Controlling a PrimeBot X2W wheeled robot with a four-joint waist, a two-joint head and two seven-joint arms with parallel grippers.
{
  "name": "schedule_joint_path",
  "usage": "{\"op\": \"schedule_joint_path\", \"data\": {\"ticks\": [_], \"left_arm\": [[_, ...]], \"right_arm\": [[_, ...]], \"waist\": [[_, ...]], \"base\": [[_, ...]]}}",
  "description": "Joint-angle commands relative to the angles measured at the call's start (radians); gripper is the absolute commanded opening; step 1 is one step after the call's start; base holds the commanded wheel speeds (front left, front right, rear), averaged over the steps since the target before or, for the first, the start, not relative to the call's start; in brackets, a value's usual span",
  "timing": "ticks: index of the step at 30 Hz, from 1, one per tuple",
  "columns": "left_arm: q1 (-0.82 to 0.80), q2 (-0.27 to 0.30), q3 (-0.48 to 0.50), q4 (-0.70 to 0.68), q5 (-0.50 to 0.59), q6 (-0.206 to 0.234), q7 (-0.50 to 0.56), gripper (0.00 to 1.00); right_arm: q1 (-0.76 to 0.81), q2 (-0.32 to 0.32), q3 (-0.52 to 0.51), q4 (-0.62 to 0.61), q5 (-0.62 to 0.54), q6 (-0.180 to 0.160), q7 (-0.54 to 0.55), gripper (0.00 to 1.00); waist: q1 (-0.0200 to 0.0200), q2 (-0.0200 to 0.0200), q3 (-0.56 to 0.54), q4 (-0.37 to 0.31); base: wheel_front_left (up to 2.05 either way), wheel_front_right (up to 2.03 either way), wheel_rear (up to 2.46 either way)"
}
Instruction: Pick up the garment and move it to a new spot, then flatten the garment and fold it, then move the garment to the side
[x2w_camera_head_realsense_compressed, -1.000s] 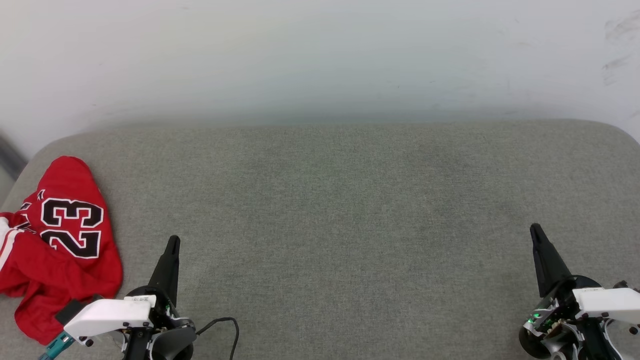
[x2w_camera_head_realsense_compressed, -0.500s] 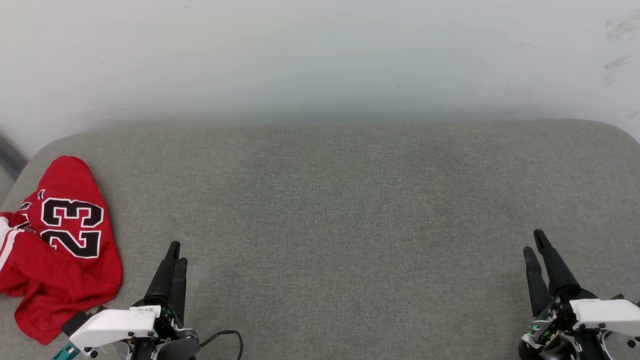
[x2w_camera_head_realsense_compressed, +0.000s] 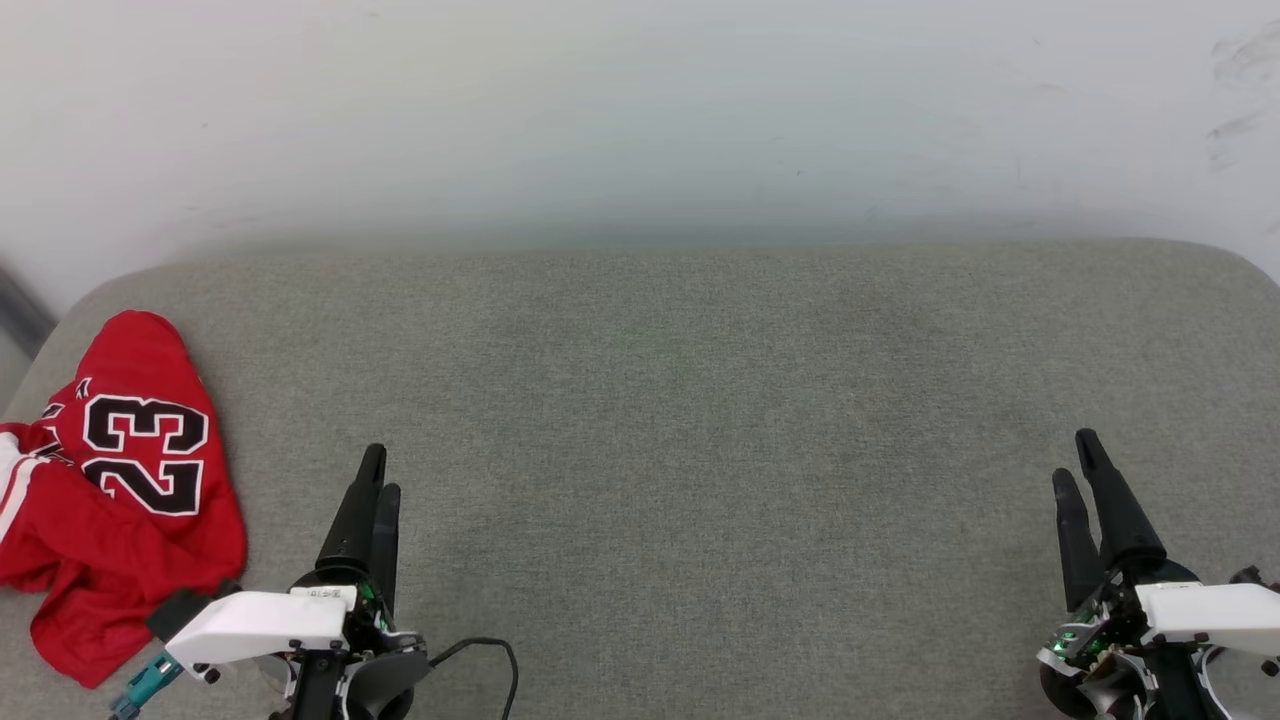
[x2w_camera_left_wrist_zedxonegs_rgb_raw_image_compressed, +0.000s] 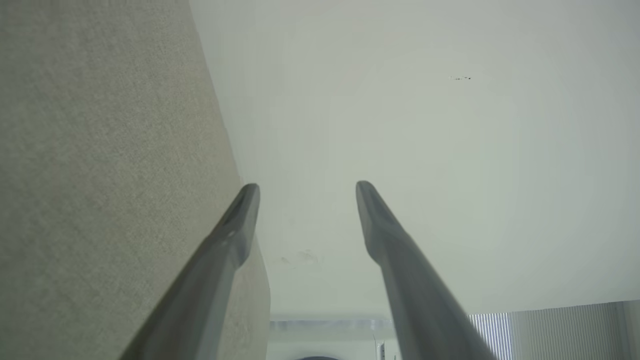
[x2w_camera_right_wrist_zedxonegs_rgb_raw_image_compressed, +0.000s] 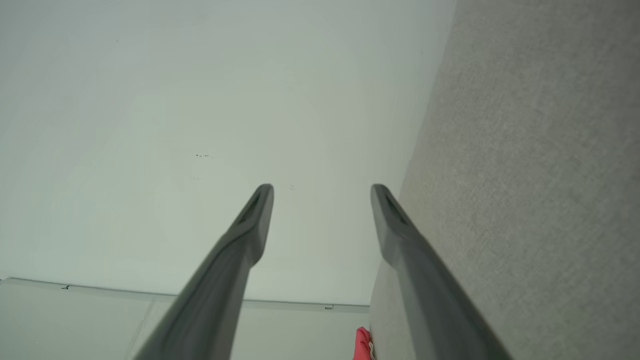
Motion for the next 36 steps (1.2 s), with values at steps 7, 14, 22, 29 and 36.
{"op": "schedule_joint_path", "data": {"ticks": [7,14,22,29,36], "left_arm": [[-0.035,0.002,-0.024,-0.064,0.085,-0.002,-0.038,1.0],[-0.034,0.002,-0.045,-0.075,0.198,-0.002,-0.062,1.0],[-0.044,0.003,-0.088,-0.062,0.384,-0.002,-0.091,1.0],[-0.047,0.004,-0.1,-0.045,0.56,-0.002,-0.116,1.0],[-0.049,0.003,-0.107,-0.031,0.701,-0.002,-0.138,1.0]], "right_arm": [[-0.01,-0.028,0.037,-0.056,-0.077,0.0,-0.042,1.0],[-0.008,-0.035,0.048,-0.078,-0.172,0.0,-0.067,1.0],[-0.002,-0.048,0.065,-0.089,-0.381,0.0,-0.097,1.0],[0.001,-0.051,0.077,-0.073,-0.577,0.0,-0.121,1.0],[-0.001,-0.051,0.087,-0.076,-0.751,0.0,-0.124,1.0]], "waist": [[0.0,0.0,0.0,0.002],[0.0,0.0,-0.002,0.003],[0.0,0.0,-0.003,0.004],[0.0,0.0,-0.005,0.005],[0.0,0.0,-0.006,0.005]], "base": [[0.0,0.0,0.0],[0.0,0.0,0.0],[0.0,0.0,0.0],[0.0,0.0,0.0],[0.0,0.0,0.0]]}}
